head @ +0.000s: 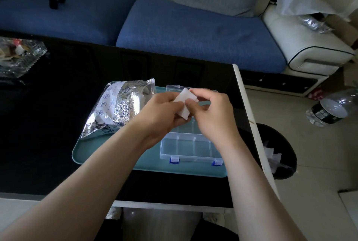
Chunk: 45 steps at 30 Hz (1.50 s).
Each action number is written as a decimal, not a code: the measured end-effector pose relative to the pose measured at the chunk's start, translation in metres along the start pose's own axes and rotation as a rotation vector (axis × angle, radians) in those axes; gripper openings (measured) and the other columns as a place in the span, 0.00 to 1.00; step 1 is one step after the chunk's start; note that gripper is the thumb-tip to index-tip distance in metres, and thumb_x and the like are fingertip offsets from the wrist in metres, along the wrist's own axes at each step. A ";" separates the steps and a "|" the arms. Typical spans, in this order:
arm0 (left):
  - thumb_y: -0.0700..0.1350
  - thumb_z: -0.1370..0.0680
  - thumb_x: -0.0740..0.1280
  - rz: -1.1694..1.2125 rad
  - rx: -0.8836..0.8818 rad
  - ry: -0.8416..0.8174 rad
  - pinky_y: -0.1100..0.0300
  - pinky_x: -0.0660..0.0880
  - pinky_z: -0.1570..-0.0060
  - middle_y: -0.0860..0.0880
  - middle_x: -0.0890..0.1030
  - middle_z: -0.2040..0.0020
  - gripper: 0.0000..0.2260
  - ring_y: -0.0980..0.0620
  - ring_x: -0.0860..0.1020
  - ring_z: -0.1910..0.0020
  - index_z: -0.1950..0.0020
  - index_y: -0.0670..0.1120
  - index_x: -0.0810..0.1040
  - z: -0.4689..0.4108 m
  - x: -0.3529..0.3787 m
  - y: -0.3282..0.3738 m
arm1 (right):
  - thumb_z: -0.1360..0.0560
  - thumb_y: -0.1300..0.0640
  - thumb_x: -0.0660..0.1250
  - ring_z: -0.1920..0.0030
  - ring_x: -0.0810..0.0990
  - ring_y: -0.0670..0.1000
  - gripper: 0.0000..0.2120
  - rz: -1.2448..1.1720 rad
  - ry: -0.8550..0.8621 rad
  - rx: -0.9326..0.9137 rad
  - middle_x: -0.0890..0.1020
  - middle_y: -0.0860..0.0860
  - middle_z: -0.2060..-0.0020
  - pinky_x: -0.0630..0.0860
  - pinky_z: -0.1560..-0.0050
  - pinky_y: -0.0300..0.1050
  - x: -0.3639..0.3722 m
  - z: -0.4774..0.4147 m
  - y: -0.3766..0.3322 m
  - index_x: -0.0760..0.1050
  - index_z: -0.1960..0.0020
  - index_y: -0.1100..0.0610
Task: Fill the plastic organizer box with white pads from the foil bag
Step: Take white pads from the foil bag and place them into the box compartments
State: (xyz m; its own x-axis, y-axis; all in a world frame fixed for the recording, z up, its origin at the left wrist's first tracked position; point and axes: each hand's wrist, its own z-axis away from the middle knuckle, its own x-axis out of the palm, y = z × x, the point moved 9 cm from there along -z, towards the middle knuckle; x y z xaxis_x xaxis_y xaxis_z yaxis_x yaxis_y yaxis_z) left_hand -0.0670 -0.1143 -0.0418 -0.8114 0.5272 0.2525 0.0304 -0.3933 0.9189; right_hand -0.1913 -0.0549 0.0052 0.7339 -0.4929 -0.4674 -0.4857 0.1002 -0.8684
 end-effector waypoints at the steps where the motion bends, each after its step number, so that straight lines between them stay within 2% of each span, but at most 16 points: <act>1: 0.35 0.15 0.60 -0.042 0.004 0.039 0.46 0.82 0.38 0.36 0.83 0.38 0.11 0.41 0.85 0.39 0.34 0.37 0.76 -0.001 -0.004 -0.001 | 0.21 0.59 0.73 0.56 0.84 0.41 0.11 0.032 0.007 -0.012 0.86 0.41 0.52 0.79 0.56 0.35 0.000 0.000 -0.001 0.86 0.40 0.51; 6: 0.35 0.17 0.66 -0.197 0.021 0.146 0.44 0.84 0.42 0.39 0.82 0.43 0.08 0.43 0.85 0.43 0.38 0.41 0.75 0.000 -0.015 0.003 | 0.22 0.61 0.74 0.55 0.86 0.43 0.08 -0.092 0.031 0.078 0.87 0.45 0.55 0.82 0.56 0.36 0.000 -0.002 0.008 0.85 0.45 0.52; 8: 0.34 0.19 0.68 -0.310 0.057 0.218 0.44 0.86 0.50 0.42 0.82 0.50 0.07 0.44 0.86 0.52 0.42 0.42 0.77 0.004 -0.024 0.008 | 0.20 0.61 0.71 0.54 0.85 0.44 0.09 -0.094 0.070 0.111 0.86 0.45 0.53 0.81 0.58 0.37 -0.003 -0.004 0.016 0.84 0.44 0.50; 10: 0.33 0.20 0.67 -0.542 0.125 0.312 0.44 0.86 0.63 0.44 0.83 0.57 0.06 0.44 0.87 0.64 0.47 0.43 0.78 0.009 -0.037 0.014 | 0.19 0.61 0.67 0.49 0.83 0.45 0.11 -0.062 0.086 0.162 0.83 0.45 0.48 0.79 0.59 0.38 -0.004 -0.004 0.027 0.83 0.43 0.47; 12: 0.33 0.23 0.67 -0.856 0.174 0.332 0.48 0.84 0.68 0.44 0.84 0.62 0.07 0.43 0.85 0.71 0.51 0.43 0.79 0.013 -0.041 0.016 | 0.17 0.62 0.66 0.48 0.81 0.46 0.12 -0.027 0.041 0.217 0.81 0.45 0.48 0.77 0.60 0.38 0.002 -0.002 0.038 0.82 0.41 0.48; 14: 0.35 0.24 0.71 -1.111 0.144 0.270 0.48 0.84 0.67 0.43 0.84 0.62 0.05 0.42 0.84 0.70 0.51 0.43 0.81 0.013 -0.037 0.009 | 0.18 0.63 0.68 0.51 0.81 0.45 0.13 0.013 -0.018 0.246 0.79 0.42 0.51 0.76 0.61 0.35 0.012 0.002 0.046 0.82 0.38 0.49; 17: 0.40 0.24 0.76 -1.264 0.044 0.200 0.47 0.85 0.65 0.41 0.83 0.60 0.09 0.41 0.84 0.67 0.50 0.41 0.78 0.013 -0.033 -0.002 | 0.20 0.63 0.69 0.55 0.80 0.42 0.16 0.031 -0.036 0.292 0.80 0.44 0.54 0.71 0.67 0.29 0.027 0.008 0.058 0.81 0.36 0.48; 20: 0.37 0.24 0.75 -1.284 -0.034 0.160 0.46 0.85 0.66 0.39 0.83 0.59 0.09 0.41 0.85 0.68 0.52 0.39 0.75 0.011 -0.036 -0.008 | 0.21 0.62 0.71 0.52 0.82 0.45 0.16 0.008 0.008 0.330 0.82 0.46 0.53 0.72 0.63 0.33 0.035 0.008 0.068 0.80 0.35 0.49; 24: 0.35 0.21 0.73 -1.103 -0.227 -0.006 0.44 0.86 0.63 0.39 0.84 0.70 0.09 0.41 0.86 0.69 0.53 0.36 0.73 0.011 -0.039 -0.037 | 0.22 0.62 0.72 0.55 0.81 0.42 0.15 0.087 0.019 0.340 0.82 0.46 0.55 0.72 0.61 0.32 0.045 0.006 0.072 0.79 0.37 0.53; 28: 0.36 0.20 0.72 -1.070 -0.215 -0.049 0.44 0.86 0.61 0.40 0.84 0.69 0.11 0.42 0.87 0.67 0.46 0.37 0.71 0.013 -0.037 -0.039 | 0.23 0.63 0.70 0.48 0.82 0.53 0.13 0.213 0.012 0.319 0.84 0.53 0.50 0.74 0.53 0.40 0.054 0.003 0.072 0.79 0.39 0.55; 30: 0.36 0.20 0.72 -1.071 -0.205 -0.064 0.44 0.86 0.61 0.39 0.85 0.68 0.11 0.42 0.87 0.67 0.44 0.37 0.71 0.013 -0.037 -0.039 | 0.24 0.64 0.69 0.49 0.81 0.53 0.13 0.299 -0.029 0.304 0.84 0.55 0.49 0.72 0.55 0.40 0.061 0.001 0.071 0.79 0.41 0.55; 34: 0.37 0.20 0.72 -1.090 -0.191 -0.080 0.45 0.86 0.61 0.41 0.85 0.69 0.11 0.43 0.87 0.69 0.45 0.38 0.70 0.013 -0.037 -0.041 | 0.25 0.68 0.67 0.54 0.80 0.51 0.13 0.386 -0.105 0.281 0.84 0.54 0.52 0.65 0.67 0.30 0.075 -0.001 0.070 0.77 0.44 0.54; 37: 0.40 0.21 0.74 -1.126 -0.193 -0.063 0.48 0.86 0.60 0.42 0.85 0.69 0.11 0.45 0.87 0.68 0.48 0.39 0.72 0.014 -0.040 -0.035 | 0.25 0.67 0.71 0.57 0.82 0.51 0.09 0.473 -0.105 0.257 0.85 0.53 0.55 0.70 0.65 0.30 0.078 -0.003 0.069 0.82 0.49 0.55; 40: 0.44 0.22 0.71 -1.093 -0.098 0.063 0.55 0.85 0.65 0.45 0.85 0.69 0.09 0.48 0.86 0.71 0.55 0.37 0.81 0.015 -0.041 -0.005 | 0.26 0.64 0.73 0.57 0.85 0.55 0.06 0.606 -0.114 0.248 0.86 0.52 0.59 0.82 0.58 0.45 0.082 -0.003 0.070 0.85 0.56 0.54; 42: 0.45 0.24 0.70 -1.072 0.140 0.293 0.57 0.81 0.72 0.45 0.85 0.68 0.08 0.45 0.84 0.71 0.59 0.41 0.84 0.020 -0.045 0.034 | 0.26 0.62 0.72 0.59 0.85 0.56 0.06 0.622 -0.130 0.268 0.86 0.51 0.62 0.84 0.56 0.50 0.084 -0.001 0.071 0.85 0.58 0.54; 45: 0.44 0.26 0.70 -1.158 0.458 0.611 0.49 0.79 0.63 0.49 0.82 0.56 0.05 0.43 0.80 0.59 0.52 0.49 0.83 0.037 -0.056 0.078 | 0.25 0.61 0.70 0.58 0.85 0.55 0.06 0.597 -0.102 0.232 0.86 0.51 0.61 0.84 0.57 0.48 0.081 -0.003 0.059 0.86 0.55 0.54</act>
State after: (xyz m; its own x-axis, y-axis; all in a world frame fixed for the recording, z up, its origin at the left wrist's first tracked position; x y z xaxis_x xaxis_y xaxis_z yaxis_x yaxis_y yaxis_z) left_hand 0.0024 -0.1471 0.0267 -0.6260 -0.0770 -0.7760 -0.7382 0.3794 0.5578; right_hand -0.1618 -0.0916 -0.0840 0.4165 -0.2115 -0.8842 -0.7174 0.5210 -0.4625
